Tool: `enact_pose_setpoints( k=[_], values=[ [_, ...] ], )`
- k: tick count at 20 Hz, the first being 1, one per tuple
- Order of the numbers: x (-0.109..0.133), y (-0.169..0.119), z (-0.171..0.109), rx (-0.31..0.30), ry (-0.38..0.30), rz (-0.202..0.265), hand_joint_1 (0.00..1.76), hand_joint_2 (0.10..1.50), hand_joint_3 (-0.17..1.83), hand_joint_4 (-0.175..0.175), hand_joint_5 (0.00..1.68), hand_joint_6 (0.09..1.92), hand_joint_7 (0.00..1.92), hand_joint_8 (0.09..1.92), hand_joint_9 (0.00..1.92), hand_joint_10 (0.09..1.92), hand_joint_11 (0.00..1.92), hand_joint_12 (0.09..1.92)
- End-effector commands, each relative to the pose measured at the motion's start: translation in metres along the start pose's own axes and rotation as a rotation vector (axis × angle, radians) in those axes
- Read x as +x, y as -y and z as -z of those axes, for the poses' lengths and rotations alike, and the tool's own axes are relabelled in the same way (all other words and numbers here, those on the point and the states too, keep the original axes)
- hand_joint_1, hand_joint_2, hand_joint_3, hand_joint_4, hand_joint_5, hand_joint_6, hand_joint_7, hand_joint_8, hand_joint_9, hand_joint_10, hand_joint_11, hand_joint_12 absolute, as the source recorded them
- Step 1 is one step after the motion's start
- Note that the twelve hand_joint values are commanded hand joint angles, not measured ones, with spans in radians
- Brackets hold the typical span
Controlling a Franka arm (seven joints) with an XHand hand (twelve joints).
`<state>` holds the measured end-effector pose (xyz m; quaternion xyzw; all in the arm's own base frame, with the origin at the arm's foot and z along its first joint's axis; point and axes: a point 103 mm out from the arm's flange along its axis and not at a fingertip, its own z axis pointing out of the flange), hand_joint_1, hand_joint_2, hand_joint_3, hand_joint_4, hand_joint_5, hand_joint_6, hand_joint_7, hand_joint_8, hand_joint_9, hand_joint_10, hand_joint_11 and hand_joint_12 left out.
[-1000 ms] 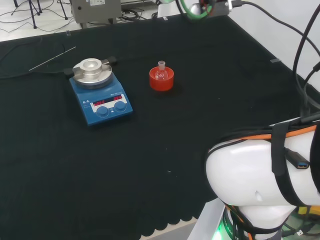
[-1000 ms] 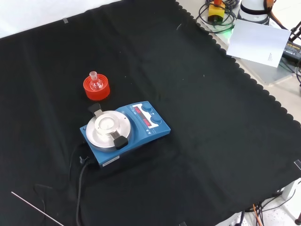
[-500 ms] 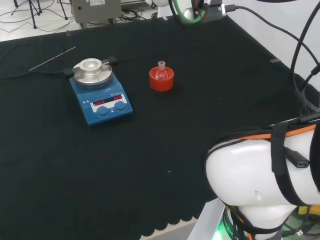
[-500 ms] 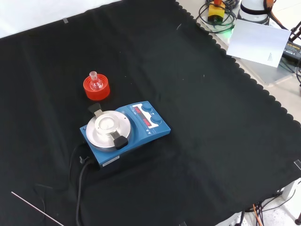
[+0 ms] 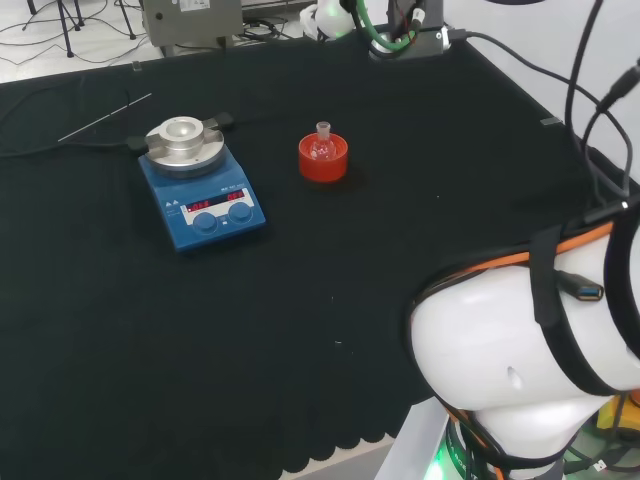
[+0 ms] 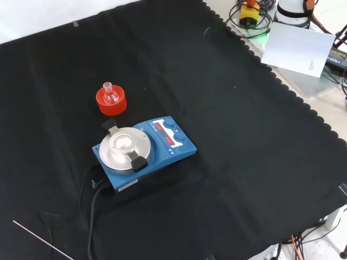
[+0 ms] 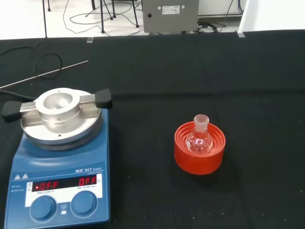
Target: Pick up the round-bottom flask.
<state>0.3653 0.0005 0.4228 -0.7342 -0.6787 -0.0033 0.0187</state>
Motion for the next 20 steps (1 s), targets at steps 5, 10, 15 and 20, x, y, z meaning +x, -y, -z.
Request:
enact_pose_setpoints(
  k=[5,10,15,20],
  values=[
    [-0.046,-0.071,-0.072,-0.008,-0.104,0.056,0.85,0.65,0.66,-0.060,0.45,0.40,0.40,0.67,0.54,0.66,0.11,1.39],
    [-0.068,-0.099,-0.103,0.024,-0.159,0.029,0.87,0.62,0.68,-0.059,0.46,0.39,0.39,0.66,0.54,0.66,0.11,1.38],
    [-0.082,-0.123,-0.127,0.059,-0.185,0.000,0.87,0.61,0.68,-0.058,0.46,0.39,0.39,0.66,0.54,0.65,0.12,1.38],
    [-0.083,-0.141,-0.145,0.070,-0.179,-0.003,0.86,0.61,0.69,-0.057,0.46,0.39,0.39,0.67,0.54,0.66,0.12,1.38]
  ],
)
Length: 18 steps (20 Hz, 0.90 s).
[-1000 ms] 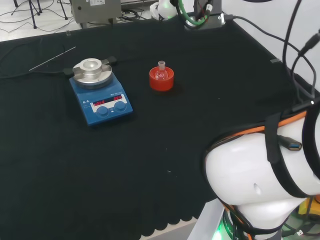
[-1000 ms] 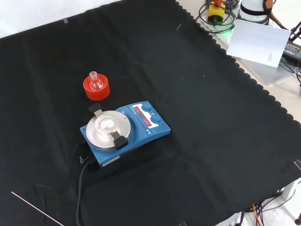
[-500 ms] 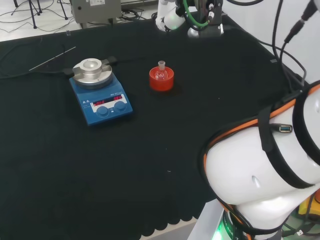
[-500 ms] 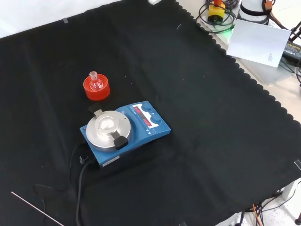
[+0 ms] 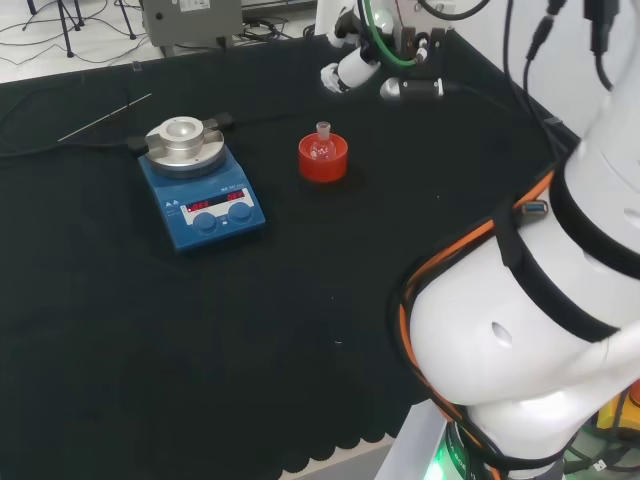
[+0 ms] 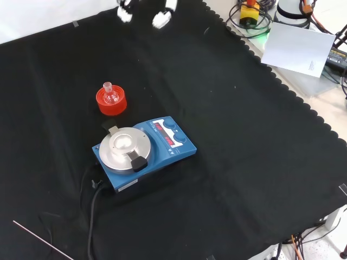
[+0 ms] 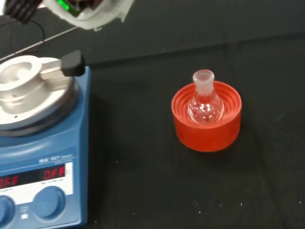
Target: Pick up the round-bottom flask.
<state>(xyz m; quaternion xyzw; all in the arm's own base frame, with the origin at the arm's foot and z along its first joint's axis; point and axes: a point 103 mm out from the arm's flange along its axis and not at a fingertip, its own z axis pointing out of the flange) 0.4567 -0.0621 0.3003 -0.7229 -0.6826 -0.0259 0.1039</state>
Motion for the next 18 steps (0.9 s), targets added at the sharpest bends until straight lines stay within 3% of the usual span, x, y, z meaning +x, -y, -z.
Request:
enact_pose_setpoints(
  k=[1,18],
  values=[
    [-0.029,-0.047,-0.024,-0.021,-0.034,-0.022,0.86,0.61,0.69,-0.057,0.46,0.39,0.40,0.67,0.54,0.66,0.12,1.38],
    [-0.038,-0.104,-0.095,0.039,-0.085,-0.048,0.73,0.64,0.52,-0.055,0.47,0.40,0.40,0.67,0.54,0.66,0.12,1.38]
  ],
)
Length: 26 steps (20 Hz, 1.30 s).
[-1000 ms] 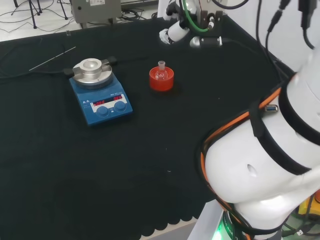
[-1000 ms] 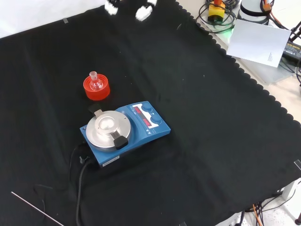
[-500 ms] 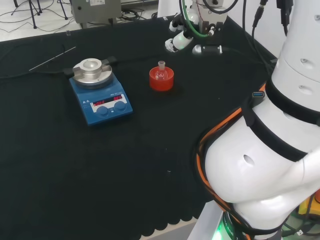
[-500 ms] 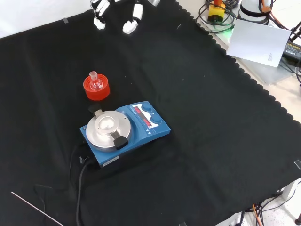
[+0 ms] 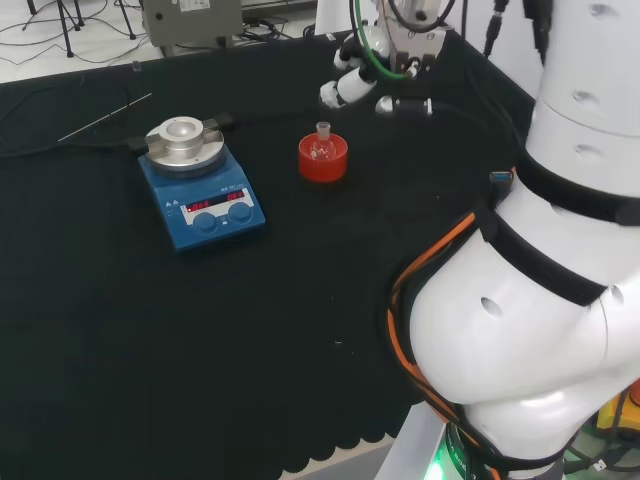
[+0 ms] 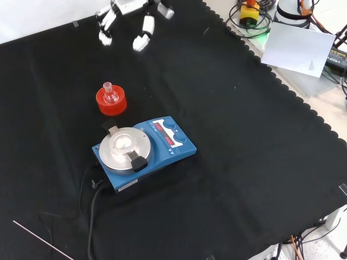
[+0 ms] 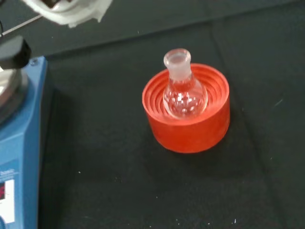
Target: Pick up the round-bottom flask.
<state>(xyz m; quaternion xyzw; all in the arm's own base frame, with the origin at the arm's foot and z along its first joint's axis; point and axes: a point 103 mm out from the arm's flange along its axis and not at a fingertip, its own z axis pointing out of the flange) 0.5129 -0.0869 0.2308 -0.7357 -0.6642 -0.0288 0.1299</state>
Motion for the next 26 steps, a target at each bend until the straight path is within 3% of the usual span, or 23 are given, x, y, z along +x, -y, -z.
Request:
enact_pose_setpoints(
  k=[1,4,5,15,26],
  values=[
    [-0.005,-0.043,-0.039,0.008,-0.044,-0.002,0.73,0.64,0.52,-0.055,0.47,0.40,0.40,0.67,0.54,0.66,0.12,1.38],
    [-0.007,-0.050,-0.046,0.003,-0.057,-0.003,0.73,0.64,0.52,-0.056,0.47,0.40,0.40,0.66,0.54,0.66,0.12,1.38],
    [-0.009,-0.052,-0.048,0.034,-0.134,0.037,0.73,0.64,0.51,-0.056,0.47,0.40,0.39,0.66,0.54,0.66,0.12,1.38],
    [-0.025,-0.074,-0.073,0.025,-0.123,-0.006,0.74,0.64,0.50,-0.059,0.44,0.38,0.37,0.66,0.53,0.66,0.12,1.38],
    [-0.034,-0.088,-0.091,0.005,-0.129,-0.005,0.80,0.64,0.50,-0.056,0.39,0.36,0.36,0.67,0.52,0.66,0.12,1.38]
  ],
)
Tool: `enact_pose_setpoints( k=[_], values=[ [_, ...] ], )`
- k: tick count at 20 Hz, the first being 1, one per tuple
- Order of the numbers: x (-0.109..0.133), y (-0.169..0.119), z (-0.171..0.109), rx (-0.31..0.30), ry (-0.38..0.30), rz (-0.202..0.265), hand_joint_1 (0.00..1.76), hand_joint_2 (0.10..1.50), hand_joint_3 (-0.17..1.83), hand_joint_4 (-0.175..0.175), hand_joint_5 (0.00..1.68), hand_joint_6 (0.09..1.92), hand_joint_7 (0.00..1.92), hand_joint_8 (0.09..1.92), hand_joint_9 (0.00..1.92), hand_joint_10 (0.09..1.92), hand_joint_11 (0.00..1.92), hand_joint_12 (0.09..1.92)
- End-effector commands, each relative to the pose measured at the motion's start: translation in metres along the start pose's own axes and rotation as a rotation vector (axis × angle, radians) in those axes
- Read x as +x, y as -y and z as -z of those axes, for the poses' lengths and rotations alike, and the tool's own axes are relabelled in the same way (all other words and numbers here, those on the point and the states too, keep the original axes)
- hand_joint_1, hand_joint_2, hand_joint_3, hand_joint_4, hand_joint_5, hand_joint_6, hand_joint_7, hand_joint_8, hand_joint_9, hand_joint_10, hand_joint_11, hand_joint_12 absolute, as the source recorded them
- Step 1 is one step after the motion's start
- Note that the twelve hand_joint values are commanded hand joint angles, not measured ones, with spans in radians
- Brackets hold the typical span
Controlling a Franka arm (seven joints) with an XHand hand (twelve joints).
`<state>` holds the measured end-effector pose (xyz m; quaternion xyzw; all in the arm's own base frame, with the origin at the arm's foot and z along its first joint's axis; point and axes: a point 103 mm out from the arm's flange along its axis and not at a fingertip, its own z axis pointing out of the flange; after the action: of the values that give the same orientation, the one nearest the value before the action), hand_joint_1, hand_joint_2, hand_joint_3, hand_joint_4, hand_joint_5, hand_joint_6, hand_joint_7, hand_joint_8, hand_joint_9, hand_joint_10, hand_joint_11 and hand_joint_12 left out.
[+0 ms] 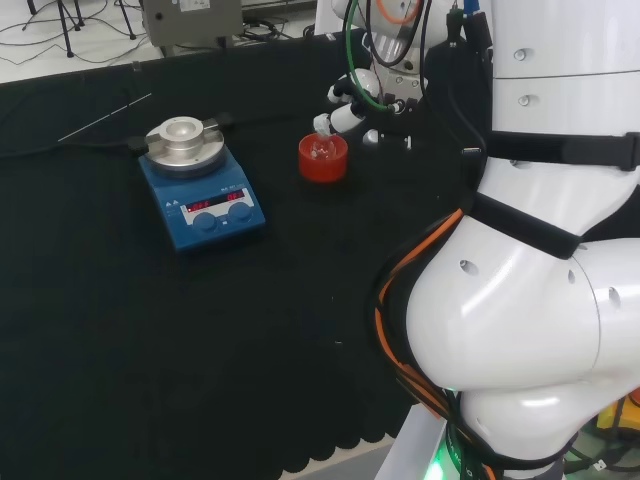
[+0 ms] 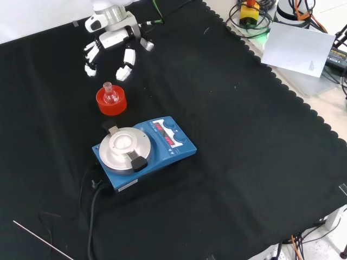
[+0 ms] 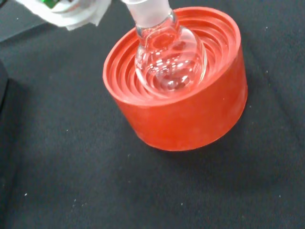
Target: Pick up the round-bottom flask.
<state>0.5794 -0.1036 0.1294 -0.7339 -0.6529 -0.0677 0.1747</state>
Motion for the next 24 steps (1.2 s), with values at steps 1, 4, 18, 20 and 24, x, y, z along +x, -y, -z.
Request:
enact_pose_setpoints(
  k=[1,4,18,20,24],
  values=[
    [-0.005,-0.006,-0.006,-0.008,-0.009,0.001,0.80,0.64,0.50,-0.056,0.39,0.36,0.36,0.67,0.52,0.66,0.12,1.38],
    [-0.007,-0.007,-0.008,-0.018,-0.015,0.005,0.80,0.64,0.50,-0.055,0.39,0.35,0.36,0.67,0.52,0.66,0.12,1.38],
    [-0.008,-0.015,-0.023,-0.007,-0.011,0.017,0.81,0.62,0.51,-0.051,0.40,0.33,0.35,0.68,0.52,0.67,0.13,1.37],
    [-0.008,-0.017,-0.027,-0.004,-0.016,0.021,0.81,0.62,0.51,-0.051,0.40,0.33,0.36,0.68,0.52,0.67,0.13,1.37],
    [-0.008,-0.019,-0.032,-0.016,-0.026,0.032,0.82,0.61,0.52,-0.050,0.41,0.33,0.36,0.68,0.52,0.67,0.15,1.38]
  ],
)
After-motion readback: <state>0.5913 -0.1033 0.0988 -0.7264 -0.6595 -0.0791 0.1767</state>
